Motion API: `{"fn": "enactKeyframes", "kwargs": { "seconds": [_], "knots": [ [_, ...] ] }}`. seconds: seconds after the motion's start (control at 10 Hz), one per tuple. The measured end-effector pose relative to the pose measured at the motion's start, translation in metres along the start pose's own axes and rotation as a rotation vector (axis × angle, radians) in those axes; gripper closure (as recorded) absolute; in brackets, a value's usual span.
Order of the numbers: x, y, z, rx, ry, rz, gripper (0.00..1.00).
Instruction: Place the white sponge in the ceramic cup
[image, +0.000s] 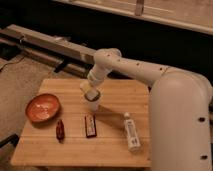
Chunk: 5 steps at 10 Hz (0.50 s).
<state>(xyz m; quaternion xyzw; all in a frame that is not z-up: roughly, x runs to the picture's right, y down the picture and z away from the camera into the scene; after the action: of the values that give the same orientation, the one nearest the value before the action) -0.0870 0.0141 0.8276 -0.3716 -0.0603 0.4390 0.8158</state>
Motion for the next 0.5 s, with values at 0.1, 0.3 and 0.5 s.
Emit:
{"fn": "enactKeyframes", "kwargs": {
  "seconds": [0.1,0.3,0.5],
  "knots": [
    [0.0017,-0.0008,0.0003,-0.002,0.002,0.004,0.40],
    [0.0023,0.0003,0.0022,-0.006,0.004,0.004,0.22],
    [0.0023,0.0014,0.0035,-0.006,0.007,0.001,0.20]
  ]
}}
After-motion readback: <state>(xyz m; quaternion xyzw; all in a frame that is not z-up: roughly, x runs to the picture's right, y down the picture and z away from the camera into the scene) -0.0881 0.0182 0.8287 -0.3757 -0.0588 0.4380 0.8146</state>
